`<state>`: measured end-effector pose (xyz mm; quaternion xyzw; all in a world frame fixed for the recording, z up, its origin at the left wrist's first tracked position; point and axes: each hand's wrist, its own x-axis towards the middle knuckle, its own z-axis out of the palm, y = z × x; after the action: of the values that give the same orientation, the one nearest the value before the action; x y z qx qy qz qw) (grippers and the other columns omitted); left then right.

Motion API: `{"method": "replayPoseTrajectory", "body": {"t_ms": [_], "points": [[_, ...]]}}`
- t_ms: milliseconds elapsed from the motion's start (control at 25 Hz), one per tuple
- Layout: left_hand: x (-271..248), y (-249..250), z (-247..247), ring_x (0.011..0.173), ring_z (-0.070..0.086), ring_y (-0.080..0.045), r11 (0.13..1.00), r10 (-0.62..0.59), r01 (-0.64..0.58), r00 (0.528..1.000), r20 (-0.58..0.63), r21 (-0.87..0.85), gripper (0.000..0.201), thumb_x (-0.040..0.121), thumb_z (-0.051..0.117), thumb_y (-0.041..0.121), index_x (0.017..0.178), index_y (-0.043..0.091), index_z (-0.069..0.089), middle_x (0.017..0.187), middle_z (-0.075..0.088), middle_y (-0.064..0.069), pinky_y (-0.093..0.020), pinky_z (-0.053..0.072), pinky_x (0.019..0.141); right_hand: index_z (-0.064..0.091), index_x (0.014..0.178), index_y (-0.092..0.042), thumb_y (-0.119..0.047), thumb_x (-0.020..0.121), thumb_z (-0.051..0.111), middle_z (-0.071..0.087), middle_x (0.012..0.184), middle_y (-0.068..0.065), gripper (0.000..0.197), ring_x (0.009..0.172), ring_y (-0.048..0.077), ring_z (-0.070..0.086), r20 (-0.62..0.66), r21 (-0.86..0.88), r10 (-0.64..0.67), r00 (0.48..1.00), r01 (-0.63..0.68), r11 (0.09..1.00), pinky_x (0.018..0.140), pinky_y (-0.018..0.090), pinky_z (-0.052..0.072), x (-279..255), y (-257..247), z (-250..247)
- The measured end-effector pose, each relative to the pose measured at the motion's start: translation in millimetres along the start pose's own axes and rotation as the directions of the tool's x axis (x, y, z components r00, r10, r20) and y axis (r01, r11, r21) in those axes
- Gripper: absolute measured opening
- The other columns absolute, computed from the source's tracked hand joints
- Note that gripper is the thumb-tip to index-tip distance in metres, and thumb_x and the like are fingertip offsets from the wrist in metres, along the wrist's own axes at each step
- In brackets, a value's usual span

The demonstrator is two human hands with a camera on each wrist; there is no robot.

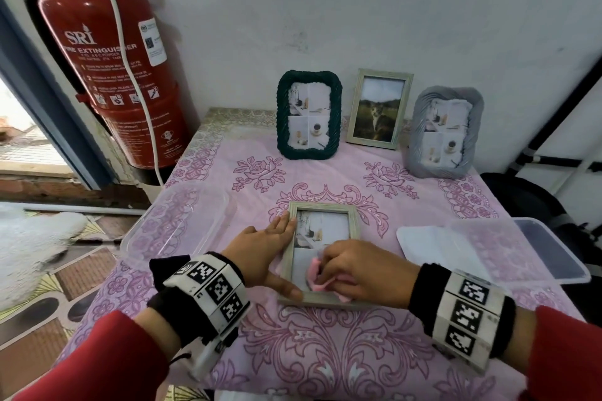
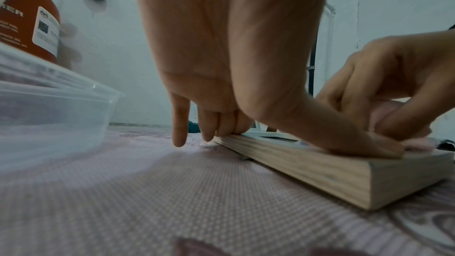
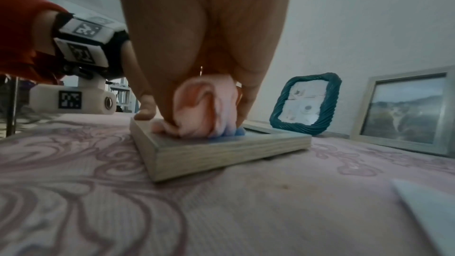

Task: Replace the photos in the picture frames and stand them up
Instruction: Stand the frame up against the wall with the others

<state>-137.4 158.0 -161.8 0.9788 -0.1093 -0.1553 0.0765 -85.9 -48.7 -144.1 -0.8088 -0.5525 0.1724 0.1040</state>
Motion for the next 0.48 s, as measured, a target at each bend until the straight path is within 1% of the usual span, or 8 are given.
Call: {"method": "replayPoseTrajectory", "body": {"t_ms": [160,280,400,480], "points": [[-2,0,1,0.146,-0.004,-0.013,1.0,0.003,-0.003,1.0,0.004,-0.029,0.124,0.067,0.066,0.066,0.149,0.013,-0.011,0.157,-0.013,-0.006,-0.034,0.02,0.114,0.072,0.103,-0.019,-0.021,0.088,0.057,0.063,0.102,0.001,0.022,0.096,0.016,0.058,-0.027,-0.023,0.09,0.996,-0.09,0.996,0.082,0.034,0.046,-1,10,-7],[-1,-1,1,0.146,-0.002,-0.013,0.999,0.009,-0.009,1.0,0.003,-0.042,0.124,0.067,0.066,0.065,0.149,0.013,-0.011,0.157,-0.013,-0.007,-0.034,0.02,0.115,0.073,0.1,-0.018,-0.02,0.085,0.059,0.063,0.099,0.002,0.02,0.095,0.016,0.058,-0.092,-0.025,0.124,0.988,-0.127,0.992,0.081,0.029,0.045,17,22,-10],[-1,0,1,0.146,0.002,-0.013,0.998,0.01,-0.009,1.0,0.003,-0.058,0.123,0.067,0.067,0.065,0.149,0.014,-0.009,0.157,-0.013,-0.007,-0.034,0.02,0.115,0.072,0.104,-0.015,-0.019,0.086,0.059,0.064,0.106,0.003,0.022,0.1,0.018,0.058,-0.145,-0.027,0.204,0.968,-0.21,0.977,0.084,0.026,0.041,36,37,-18],[-1,0,0,0.146,0.003,-0.014,0.998,0.004,-0.004,1.0,0.005,-0.063,0.123,0.067,0.067,0.065,0.149,0.014,-0.008,0.157,-0.013,-0.006,-0.035,0.02,0.115,0.071,0.106,-0.013,-0.018,0.086,0.059,0.064,0.11,0.005,0.023,0.102,0.02,0.058,-0.166,-0.024,0.233,0.958,-0.24,0.971,0.083,0.025,0.039,47,40,-20]]}}
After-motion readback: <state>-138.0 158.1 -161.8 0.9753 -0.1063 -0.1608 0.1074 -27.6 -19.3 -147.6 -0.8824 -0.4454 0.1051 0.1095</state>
